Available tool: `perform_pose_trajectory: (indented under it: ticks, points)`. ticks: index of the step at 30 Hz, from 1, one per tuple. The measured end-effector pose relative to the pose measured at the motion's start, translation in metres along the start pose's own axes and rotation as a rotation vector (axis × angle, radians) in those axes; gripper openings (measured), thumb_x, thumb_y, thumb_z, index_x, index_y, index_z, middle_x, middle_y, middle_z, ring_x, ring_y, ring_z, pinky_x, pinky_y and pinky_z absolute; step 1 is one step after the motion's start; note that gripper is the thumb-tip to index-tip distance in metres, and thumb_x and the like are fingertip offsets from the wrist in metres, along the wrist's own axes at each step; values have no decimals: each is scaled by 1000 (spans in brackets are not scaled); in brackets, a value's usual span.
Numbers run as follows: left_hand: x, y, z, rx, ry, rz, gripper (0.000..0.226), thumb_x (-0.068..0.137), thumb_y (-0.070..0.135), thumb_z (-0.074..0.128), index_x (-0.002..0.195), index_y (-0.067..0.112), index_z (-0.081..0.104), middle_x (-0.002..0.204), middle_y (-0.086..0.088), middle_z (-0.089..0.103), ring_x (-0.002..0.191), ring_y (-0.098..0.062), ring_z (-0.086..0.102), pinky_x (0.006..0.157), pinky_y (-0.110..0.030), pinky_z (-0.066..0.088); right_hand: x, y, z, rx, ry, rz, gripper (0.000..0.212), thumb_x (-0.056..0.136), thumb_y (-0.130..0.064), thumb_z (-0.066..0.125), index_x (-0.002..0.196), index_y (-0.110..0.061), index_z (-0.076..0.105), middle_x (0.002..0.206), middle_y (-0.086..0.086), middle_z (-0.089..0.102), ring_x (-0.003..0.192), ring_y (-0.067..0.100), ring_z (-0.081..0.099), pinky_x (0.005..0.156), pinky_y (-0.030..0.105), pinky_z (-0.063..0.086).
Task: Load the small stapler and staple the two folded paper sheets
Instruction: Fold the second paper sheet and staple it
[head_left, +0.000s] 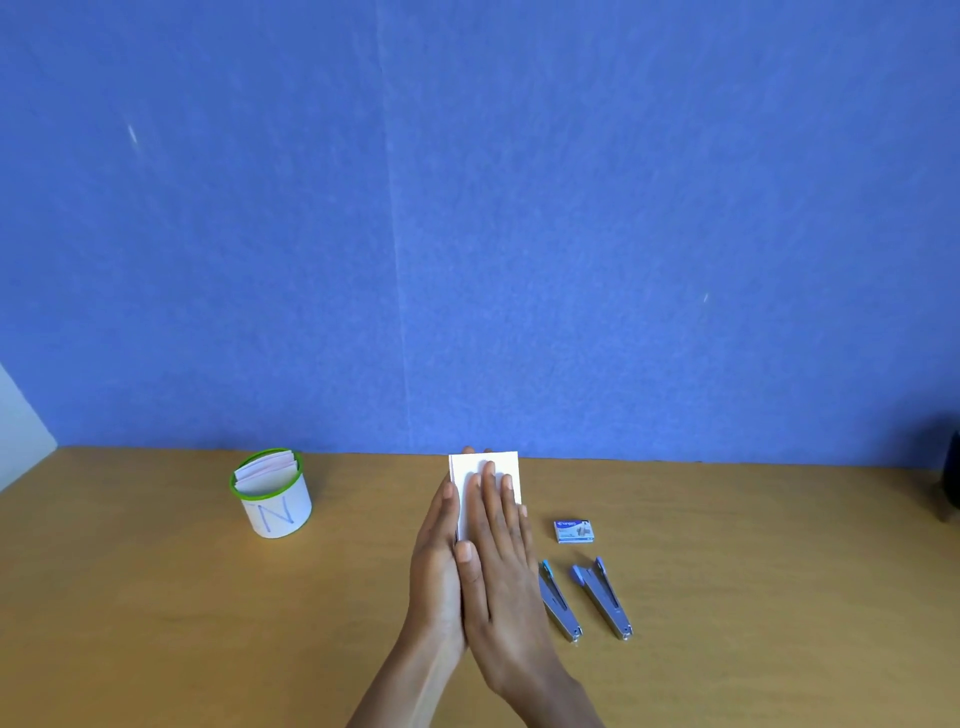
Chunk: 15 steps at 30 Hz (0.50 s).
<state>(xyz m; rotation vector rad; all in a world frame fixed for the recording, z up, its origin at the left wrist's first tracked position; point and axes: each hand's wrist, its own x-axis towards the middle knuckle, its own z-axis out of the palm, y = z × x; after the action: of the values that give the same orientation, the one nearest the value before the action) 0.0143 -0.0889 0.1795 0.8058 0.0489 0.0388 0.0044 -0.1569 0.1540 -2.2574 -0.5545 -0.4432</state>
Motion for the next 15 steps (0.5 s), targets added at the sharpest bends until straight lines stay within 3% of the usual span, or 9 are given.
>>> perform_pose_trajectory:
  ticks: [5,8,12,15]
  points:
    - [10,2,0,36,-7,35,34,93,37,46,117,23,66,120,-1,68,110,-15,64,73,-20,55,9,6,2,4,25,-50,54,98,-44,2,150,-29,-3,159,-16,-9,146,6,-9,117,27,-6]
    - [16,6,-1,51,12,62,34,94,34,45,116,18,66,113,-7,70,100,-20,69,71,-26,57,14,4,2,203,100,-21,50,101,-41,18,150,-31,15,158,-20,9,146,5,4,117,23,6]
    - [19,13,-6,153,32,103,31,89,37,49,102,20,71,101,-6,73,87,-17,70,66,-26,57,24,-1,-4,610,444,288,43,92,-44,46,134,-33,47,133,-25,51,126,-2,46,98,25,44]
    - [17,16,-9,207,22,112,32,88,37,50,97,16,72,100,-8,73,84,-16,69,64,-24,56,36,2,-11,870,437,458,33,88,-41,54,119,-35,60,108,-11,69,102,7,64,81,29,54]
